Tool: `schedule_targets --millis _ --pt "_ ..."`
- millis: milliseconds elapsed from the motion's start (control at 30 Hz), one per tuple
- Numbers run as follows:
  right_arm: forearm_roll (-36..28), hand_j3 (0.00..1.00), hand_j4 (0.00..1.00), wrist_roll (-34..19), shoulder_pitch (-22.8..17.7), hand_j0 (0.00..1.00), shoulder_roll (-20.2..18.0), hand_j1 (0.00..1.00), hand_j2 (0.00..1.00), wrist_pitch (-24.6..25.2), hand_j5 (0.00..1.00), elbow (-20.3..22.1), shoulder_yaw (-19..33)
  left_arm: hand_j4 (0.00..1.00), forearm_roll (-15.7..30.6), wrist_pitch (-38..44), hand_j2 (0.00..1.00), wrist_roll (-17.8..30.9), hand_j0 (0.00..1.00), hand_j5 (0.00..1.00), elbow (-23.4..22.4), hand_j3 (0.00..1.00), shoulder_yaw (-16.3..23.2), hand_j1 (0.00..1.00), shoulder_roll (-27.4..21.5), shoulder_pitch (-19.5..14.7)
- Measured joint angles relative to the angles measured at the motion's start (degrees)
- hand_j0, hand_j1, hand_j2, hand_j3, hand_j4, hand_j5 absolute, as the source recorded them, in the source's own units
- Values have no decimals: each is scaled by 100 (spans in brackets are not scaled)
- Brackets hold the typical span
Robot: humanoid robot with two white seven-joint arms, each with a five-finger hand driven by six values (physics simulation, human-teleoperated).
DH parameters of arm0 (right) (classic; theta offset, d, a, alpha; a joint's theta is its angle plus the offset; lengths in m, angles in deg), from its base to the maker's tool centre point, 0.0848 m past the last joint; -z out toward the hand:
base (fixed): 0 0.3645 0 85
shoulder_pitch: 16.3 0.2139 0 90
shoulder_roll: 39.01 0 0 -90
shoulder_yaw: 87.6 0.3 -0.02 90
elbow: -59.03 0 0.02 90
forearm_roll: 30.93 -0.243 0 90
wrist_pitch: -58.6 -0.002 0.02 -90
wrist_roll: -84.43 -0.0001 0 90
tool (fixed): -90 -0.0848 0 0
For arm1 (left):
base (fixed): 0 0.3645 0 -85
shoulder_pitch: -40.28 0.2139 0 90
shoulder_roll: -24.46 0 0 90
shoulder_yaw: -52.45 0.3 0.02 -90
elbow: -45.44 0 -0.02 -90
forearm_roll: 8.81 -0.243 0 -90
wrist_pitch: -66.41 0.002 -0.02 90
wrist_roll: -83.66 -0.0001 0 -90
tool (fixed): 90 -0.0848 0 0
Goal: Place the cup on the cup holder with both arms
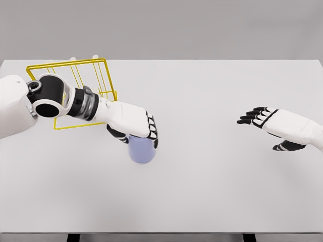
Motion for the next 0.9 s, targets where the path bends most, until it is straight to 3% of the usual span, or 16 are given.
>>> schedule_targets --millis 67,500,900 --pt "0 100 100 0 0 100 0 100 100 0 100 -2 0 49 3 -13 49 0 49 49 5 49 0 49 -6 0" --pt "0 100 100 0 0 100 0 100 100 0 100 -2 0 48 85 -40 48 -3 48 48 131 48 -81 48 -168 -70" --pt "0 100 100 0 0 100 0 100 100 0 100 -11 0 46 288 -57 46 -2 46 46 600 46 -536 46 -648 -53"
